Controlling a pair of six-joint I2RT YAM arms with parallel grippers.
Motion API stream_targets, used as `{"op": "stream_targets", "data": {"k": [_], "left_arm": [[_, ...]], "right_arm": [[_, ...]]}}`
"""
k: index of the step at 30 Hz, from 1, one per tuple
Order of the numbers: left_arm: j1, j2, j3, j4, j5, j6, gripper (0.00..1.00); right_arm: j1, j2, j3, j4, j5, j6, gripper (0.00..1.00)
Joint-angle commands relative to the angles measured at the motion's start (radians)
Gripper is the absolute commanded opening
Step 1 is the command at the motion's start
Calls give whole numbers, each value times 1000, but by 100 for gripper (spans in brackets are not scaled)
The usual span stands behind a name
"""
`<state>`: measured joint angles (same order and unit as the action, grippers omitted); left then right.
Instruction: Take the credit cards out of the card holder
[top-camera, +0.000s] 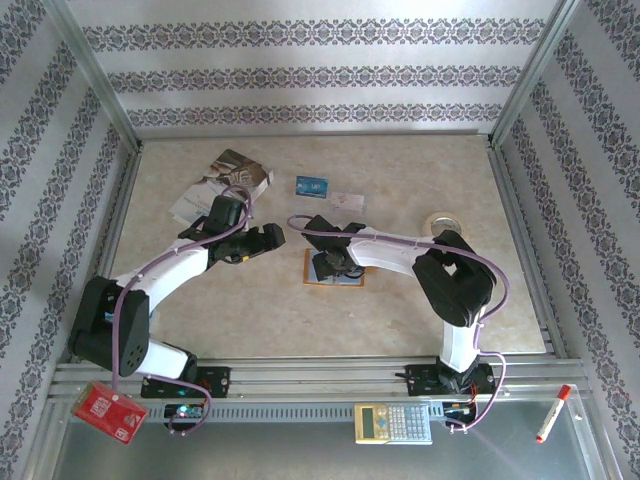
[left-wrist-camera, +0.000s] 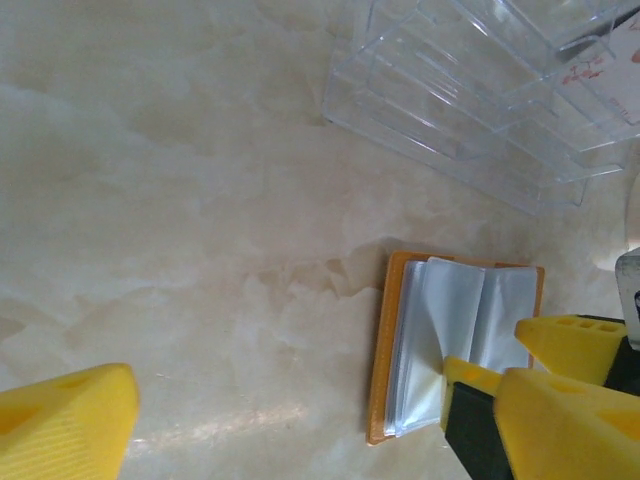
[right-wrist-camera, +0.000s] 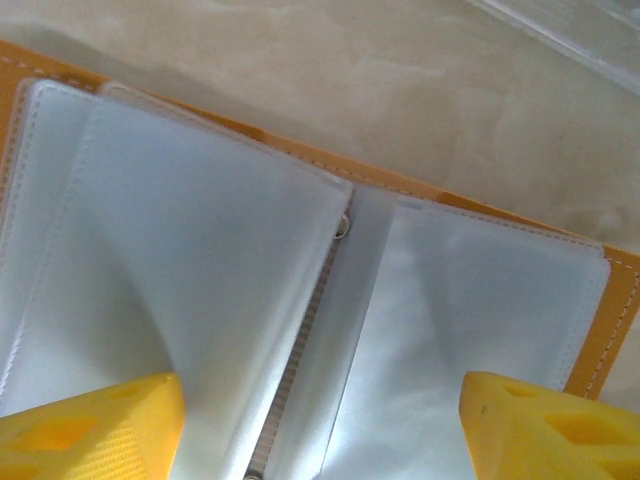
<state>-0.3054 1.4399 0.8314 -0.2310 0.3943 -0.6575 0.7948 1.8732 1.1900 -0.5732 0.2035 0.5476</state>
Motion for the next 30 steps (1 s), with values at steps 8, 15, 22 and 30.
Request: {"op": "stream_targets", "data": {"k": [8, 15, 22, 30], "left_arm": [[-74, 119, -4, 112, 132, -116, 66], [-166, 201, 18, 212, 208, -235, 47], [-214, 232, 47, 242, 225, -284, 33], [-242, 268, 35, 259, 229, -313, 28]], "right_arm": [[-31, 18, -90, 7, 12, 2, 60], [-40, -3, -118, 57, -42, -7, 58], [-42, 1, -122, 73, -60, -9, 57], [-43, 9, -122, 75, -72, -6, 57]]}}
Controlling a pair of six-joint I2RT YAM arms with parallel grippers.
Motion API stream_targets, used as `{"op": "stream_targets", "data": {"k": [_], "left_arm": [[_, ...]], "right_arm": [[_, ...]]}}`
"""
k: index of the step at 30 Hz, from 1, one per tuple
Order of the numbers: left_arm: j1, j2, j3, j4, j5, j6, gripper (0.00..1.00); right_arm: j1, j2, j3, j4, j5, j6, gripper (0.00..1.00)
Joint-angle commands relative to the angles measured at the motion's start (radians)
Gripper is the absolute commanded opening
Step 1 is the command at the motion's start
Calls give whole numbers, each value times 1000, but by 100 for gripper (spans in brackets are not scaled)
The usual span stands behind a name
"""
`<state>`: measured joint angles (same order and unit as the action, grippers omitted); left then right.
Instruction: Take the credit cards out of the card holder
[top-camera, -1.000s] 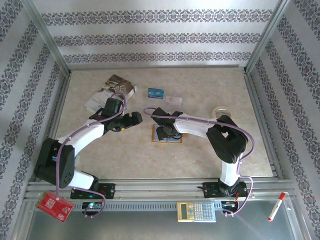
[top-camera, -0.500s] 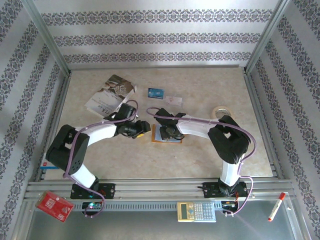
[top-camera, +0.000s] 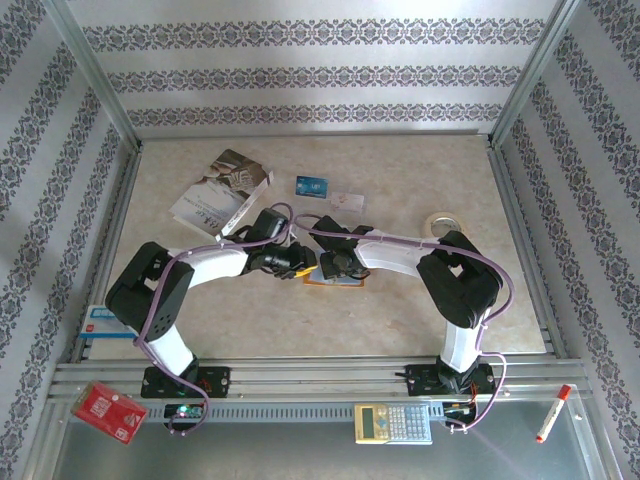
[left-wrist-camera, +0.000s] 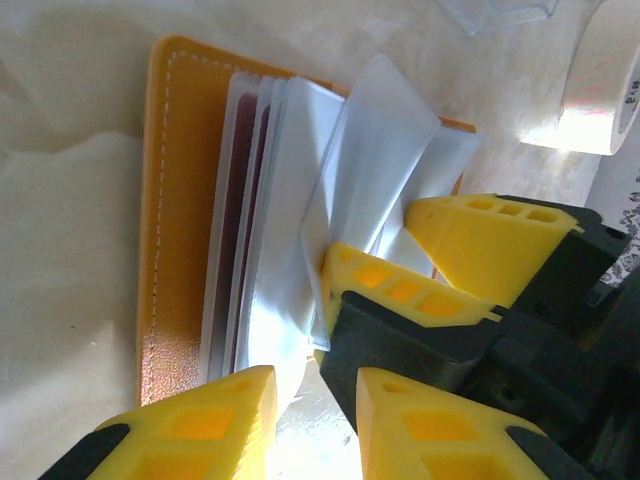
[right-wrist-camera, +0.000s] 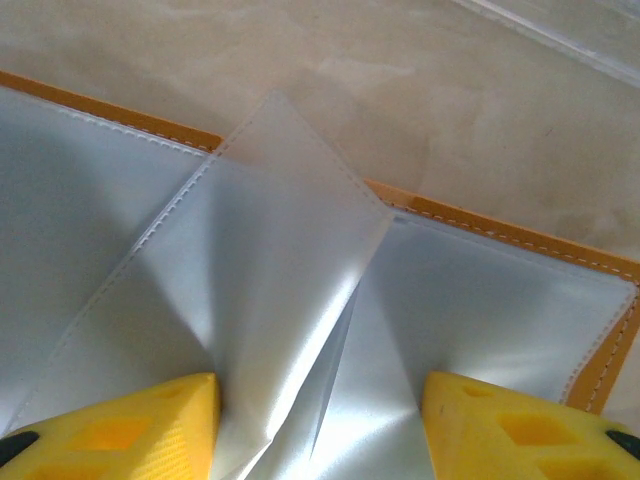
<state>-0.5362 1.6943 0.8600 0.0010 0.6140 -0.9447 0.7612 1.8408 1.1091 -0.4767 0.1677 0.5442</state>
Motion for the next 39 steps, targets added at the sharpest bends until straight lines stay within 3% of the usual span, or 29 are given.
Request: {"op": "stream_targets", "data": {"k": [1, 13, 29, 39], "left_arm": [[-13, 19, 4, 29, 9, -30, 28], [-16, 3, 22, -69, -57, 18, 30], [-27, 61, 39, 4, 12, -11, 28], [-28, 74, 62, 6, 20, 0, 24]], "right_arm": [[-10, 43, -40, -21, -36, -2, 57], [-11, 47, -37, -22, -41, -3, 55], [-17, 39, -38, -17, -54, -4, 53], [-53, -131, -115, 101, -160, 0, 53]]}}
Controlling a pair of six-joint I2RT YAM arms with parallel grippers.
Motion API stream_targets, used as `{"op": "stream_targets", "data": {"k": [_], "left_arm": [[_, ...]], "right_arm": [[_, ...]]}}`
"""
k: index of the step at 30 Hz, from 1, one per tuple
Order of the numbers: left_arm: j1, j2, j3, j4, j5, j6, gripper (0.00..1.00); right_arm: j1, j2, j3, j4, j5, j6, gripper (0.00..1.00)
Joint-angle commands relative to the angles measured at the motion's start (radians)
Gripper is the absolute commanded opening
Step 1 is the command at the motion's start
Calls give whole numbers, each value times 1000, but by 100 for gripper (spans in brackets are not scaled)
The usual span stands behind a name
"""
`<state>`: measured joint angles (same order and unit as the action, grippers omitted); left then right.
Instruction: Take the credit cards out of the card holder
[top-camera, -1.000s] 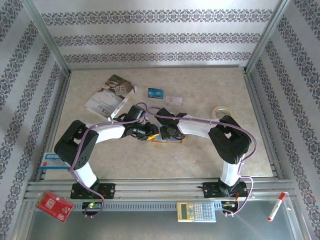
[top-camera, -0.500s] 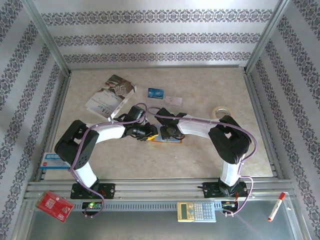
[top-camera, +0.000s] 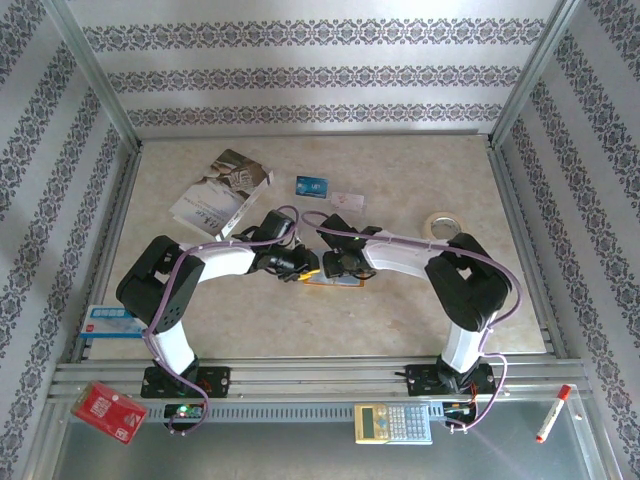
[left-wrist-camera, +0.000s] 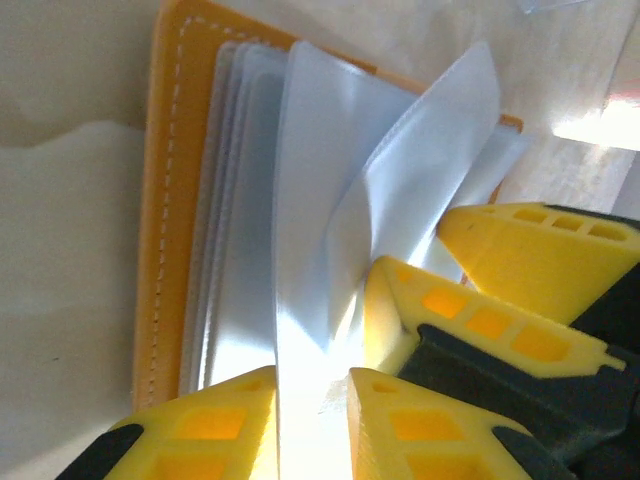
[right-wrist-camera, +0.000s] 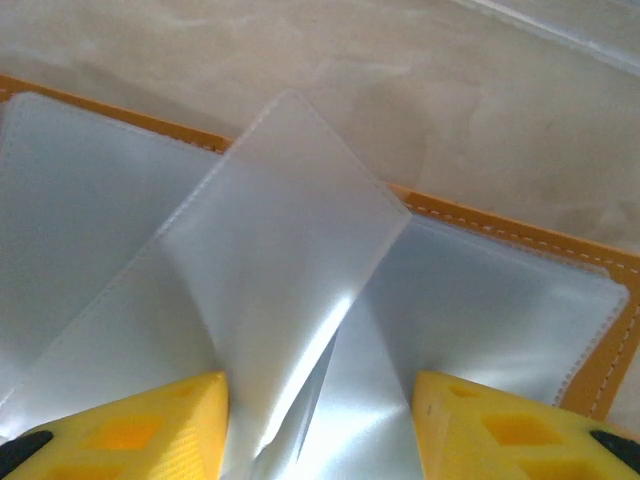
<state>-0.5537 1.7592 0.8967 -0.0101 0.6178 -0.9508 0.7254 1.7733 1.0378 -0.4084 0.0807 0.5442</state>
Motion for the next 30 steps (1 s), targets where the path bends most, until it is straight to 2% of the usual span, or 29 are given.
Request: {"op": "stream_targets", "data": {"k": [1, 7, 14, 18, 23, 30], "left_arm": [[-11, 9, 27, 24, 22, 4, 23], [-22, 43, -1, 156, 76, -68, 23], [-50, 63, 51, 202, 95, -83, 27], [-85, 108, 104, 193, 94, -79, 35], [-104, 169, 172, 131, 94, -49, 53], [-101, 173, 204, 77, 92, -12, 58]], "right_arm": [[-21, -88, -54, 51, -86, 3, 53], [-77, -249, -126, 147, -145, 70, 58], [-162, -417, -227, 167, -57, 136, 59], [-199, -492, -278, 171, -17, 151, 59], [-225, -544, -309, 174, -7, 158, 58], [-235, -549, -321, 183, -41, 150, 58]]}}
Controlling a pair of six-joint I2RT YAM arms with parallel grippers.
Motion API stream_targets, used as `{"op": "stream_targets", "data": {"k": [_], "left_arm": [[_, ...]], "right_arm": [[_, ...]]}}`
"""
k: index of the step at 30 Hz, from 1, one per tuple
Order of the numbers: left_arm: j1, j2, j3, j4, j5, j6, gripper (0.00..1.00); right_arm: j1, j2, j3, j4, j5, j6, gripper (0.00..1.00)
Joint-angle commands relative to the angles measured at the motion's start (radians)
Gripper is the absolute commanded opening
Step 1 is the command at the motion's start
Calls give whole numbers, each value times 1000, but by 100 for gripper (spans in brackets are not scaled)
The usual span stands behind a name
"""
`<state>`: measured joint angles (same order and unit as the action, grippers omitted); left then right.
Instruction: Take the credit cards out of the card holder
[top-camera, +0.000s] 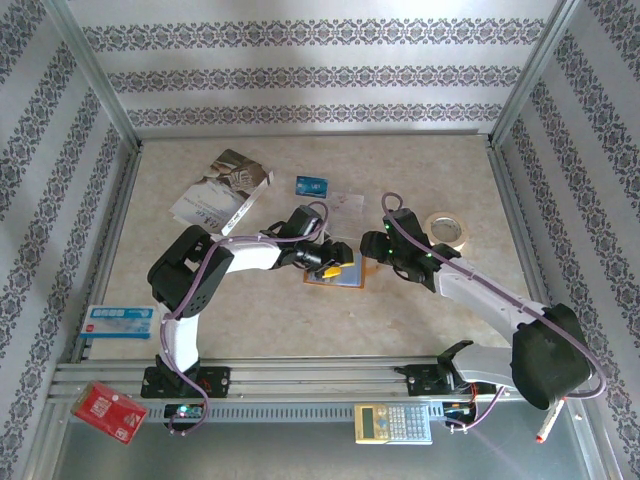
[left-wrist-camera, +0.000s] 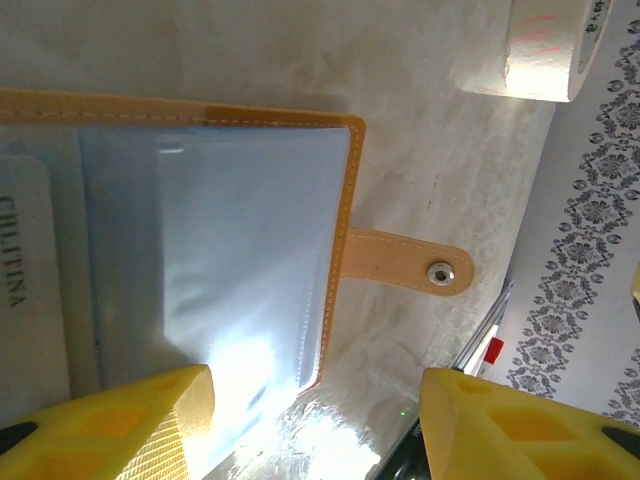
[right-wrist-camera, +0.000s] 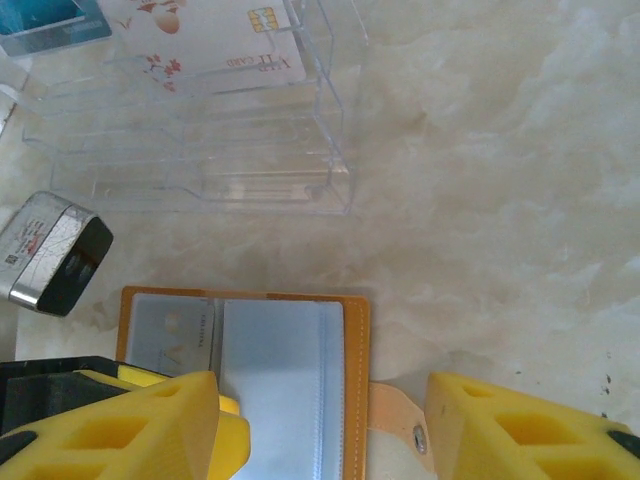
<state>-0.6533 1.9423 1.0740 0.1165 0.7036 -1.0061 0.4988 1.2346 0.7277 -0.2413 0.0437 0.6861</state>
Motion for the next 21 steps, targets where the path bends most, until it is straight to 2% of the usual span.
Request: {"op": "stream_targets", "data": {"k": [1, 5, 7, 10, 13, 15, 21], "left_arm": [[5, -30, 28, -65, 2, 57, 58], [48, -142, 18, -137, -47, 120, 58], [73, -189, 25, -252, -121, 192, 56], [103, -204, 35, -393, -209, 268, 49], [129, -207, 11, -422, -233, 285, 41], [142, -206, -4, -415, -237, 285, 36], [148, -165, -22, -331, -187, 233, 24]], "right_arm": [[-8, -5, -10, 25, -23, 5, 57], [-11, 26, -18, 114, -151, -11, 58], [-18, 57, -33, 195, -254, 0, 58], [-32, 133, -40, 303, -410, 54, 58], [-31, 212, -54, 416, -514, 129, 50], [-21, 252, -57, 459, -530, 167, 43], [11, 330, -62, 470, -472, 257, 27]]}}
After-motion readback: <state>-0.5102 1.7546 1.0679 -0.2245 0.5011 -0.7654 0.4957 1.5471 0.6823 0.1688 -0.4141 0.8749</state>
